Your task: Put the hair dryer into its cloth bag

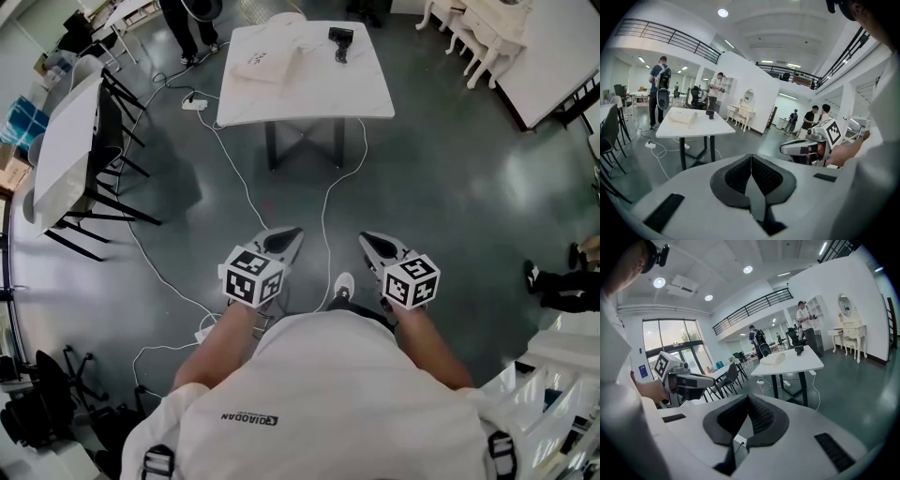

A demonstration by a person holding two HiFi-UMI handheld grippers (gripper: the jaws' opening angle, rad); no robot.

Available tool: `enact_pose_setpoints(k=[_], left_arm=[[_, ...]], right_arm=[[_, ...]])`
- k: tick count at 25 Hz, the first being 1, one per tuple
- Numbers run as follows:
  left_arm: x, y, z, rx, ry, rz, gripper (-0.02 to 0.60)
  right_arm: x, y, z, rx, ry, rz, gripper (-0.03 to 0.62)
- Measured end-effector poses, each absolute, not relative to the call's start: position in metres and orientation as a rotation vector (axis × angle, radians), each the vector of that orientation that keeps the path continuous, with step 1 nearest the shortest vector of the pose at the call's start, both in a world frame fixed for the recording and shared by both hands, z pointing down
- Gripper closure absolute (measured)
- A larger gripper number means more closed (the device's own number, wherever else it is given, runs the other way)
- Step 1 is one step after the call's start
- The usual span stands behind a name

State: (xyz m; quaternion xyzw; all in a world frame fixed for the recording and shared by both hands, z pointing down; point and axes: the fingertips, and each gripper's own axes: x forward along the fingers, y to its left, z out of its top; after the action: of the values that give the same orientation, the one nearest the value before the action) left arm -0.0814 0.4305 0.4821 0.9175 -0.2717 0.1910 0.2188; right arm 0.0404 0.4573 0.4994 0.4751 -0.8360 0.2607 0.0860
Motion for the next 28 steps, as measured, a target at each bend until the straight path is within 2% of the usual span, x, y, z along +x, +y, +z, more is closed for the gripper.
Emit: enact_pose_setpoints(k=[14,28], left_arm=[[0.001,0.355,0.482,2.508,-0.893,0.561,0.552],[0.024,0.323,0.503,2.446,-0.944,0.642,0.552]], right_arm=[[0.12,0.375,0.493,1.268,-2.567,0.706,0.572],[0.145,0.34,0.523,1.169,-2.56,0.748,0.572]])
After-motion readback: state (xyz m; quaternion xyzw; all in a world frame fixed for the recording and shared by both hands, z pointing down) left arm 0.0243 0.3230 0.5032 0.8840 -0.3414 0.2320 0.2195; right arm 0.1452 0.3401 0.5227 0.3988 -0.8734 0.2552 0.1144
